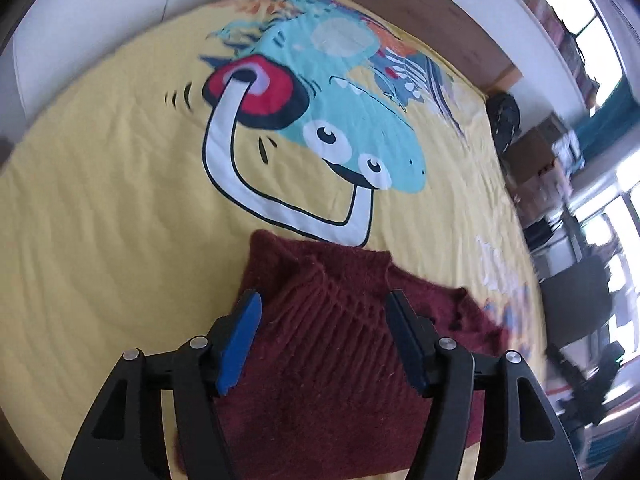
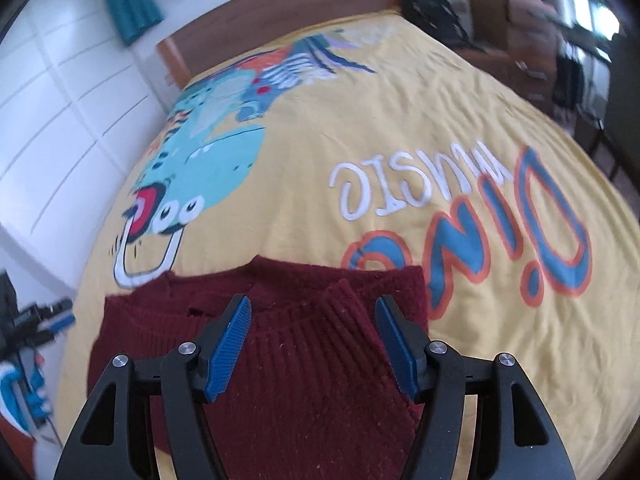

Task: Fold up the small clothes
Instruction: 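Lay the hem on the collar and open both grippers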

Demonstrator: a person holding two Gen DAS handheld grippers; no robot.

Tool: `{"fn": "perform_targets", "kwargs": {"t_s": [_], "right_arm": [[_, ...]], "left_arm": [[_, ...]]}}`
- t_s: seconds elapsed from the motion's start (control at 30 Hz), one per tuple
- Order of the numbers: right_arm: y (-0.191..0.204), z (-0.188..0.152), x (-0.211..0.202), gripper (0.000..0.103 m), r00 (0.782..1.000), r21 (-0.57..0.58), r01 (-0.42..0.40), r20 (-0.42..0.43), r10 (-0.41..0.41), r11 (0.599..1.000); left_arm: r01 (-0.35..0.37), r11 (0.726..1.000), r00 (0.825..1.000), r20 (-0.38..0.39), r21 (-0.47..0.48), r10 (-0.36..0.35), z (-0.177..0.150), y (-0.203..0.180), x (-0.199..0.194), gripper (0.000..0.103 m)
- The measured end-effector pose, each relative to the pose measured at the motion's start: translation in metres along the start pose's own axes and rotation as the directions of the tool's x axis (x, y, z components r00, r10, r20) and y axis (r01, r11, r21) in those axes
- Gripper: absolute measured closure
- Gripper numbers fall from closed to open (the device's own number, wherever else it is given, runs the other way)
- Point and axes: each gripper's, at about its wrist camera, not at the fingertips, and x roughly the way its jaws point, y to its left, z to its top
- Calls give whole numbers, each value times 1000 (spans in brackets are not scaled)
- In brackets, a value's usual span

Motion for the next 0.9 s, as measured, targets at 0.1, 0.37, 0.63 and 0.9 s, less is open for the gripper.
{"fn": "perform_targets", "kwargs": {"t_s": [0.1, 0.37, 0.63, 0.9], "right_arm": [[19, -9, 9, 37, 1000, -86, 8, -13, -9, 996], [41, -37, 67, 37, 995, -215, 37, -79, -55, 976], [8, -49, 111, 37, 984, -188, 73, -143, -101, 979], [9, -41, 72, 37, 989, -175, 95, -96, -113, 980]], "left_arm": [[-40, 996, 999, 2, 77, 40, -11, -13, 6, 44], [-105, 963, 994, -9, 247, 111, -33, -38, 65, 44], [-145, 950, 984, -57, 275, 167, -41, -23, 114, 44], [-146, 946, 989, 8, 289, 150, -46, -37, 66, 44]]}}
